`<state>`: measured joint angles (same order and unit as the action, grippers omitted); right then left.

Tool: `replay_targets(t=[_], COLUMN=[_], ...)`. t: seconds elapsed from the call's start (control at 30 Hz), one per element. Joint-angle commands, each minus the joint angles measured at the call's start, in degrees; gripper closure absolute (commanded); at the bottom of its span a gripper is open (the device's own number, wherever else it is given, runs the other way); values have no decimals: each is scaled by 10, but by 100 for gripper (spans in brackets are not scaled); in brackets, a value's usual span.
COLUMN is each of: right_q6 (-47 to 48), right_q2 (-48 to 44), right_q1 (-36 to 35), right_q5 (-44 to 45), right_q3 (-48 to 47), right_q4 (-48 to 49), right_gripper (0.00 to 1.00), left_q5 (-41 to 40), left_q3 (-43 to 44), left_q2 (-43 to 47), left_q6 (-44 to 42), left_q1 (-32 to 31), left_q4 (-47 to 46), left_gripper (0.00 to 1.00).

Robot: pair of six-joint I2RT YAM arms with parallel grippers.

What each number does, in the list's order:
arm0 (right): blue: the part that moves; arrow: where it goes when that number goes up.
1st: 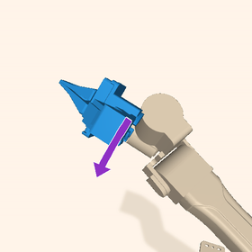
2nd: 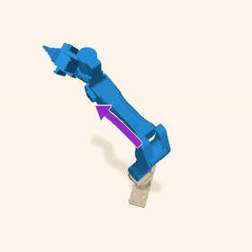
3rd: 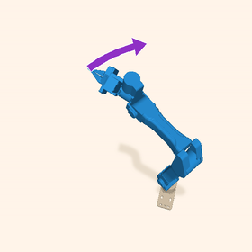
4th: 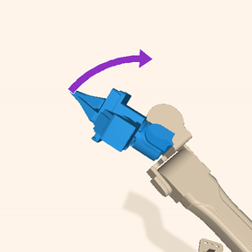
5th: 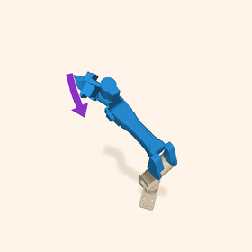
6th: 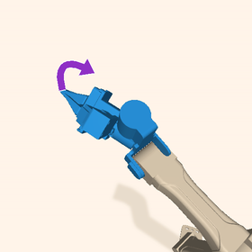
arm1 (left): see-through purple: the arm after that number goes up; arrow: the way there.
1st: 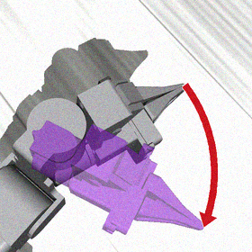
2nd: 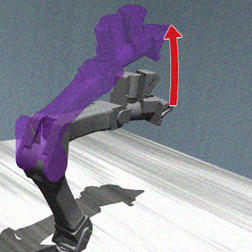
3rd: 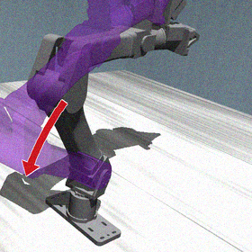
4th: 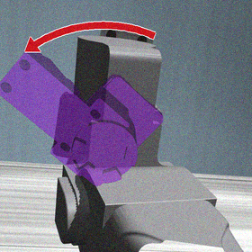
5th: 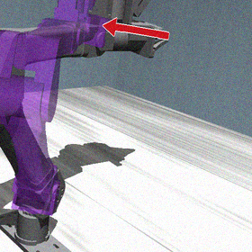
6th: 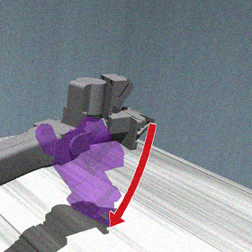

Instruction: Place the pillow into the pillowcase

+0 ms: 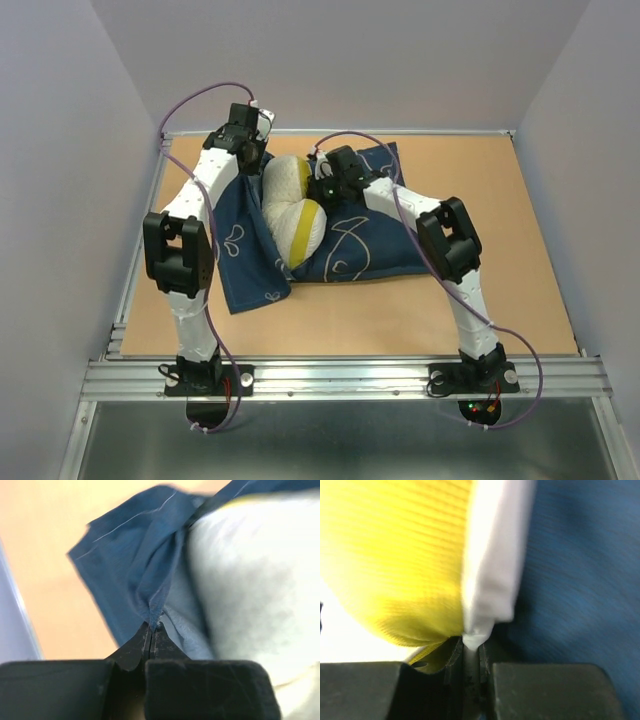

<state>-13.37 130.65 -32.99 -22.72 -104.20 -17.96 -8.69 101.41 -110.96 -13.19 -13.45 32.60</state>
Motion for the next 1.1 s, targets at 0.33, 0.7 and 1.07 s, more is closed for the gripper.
replay_targets(t=[0.33, 0.7, 1.07], right_q6=[112, -15, -158], right_q2=[64, -103, -124], right_q1=[-81, -29, 22], right_q5=[-176, -155, -267], right_q3=[-6, 37, 40], right_q4=[-105, -14, 48], right_gripper=[99, 17, 15], left_q5=[449, 492, 496], left_q3=[-13, -139, -159], left_q2=[81, 131, 134], left_q6=[183, 199, 215], left_q1=[40, 44, 49], left_q4=[-152, -166, -186], left_gripper=[100, 100, 100])
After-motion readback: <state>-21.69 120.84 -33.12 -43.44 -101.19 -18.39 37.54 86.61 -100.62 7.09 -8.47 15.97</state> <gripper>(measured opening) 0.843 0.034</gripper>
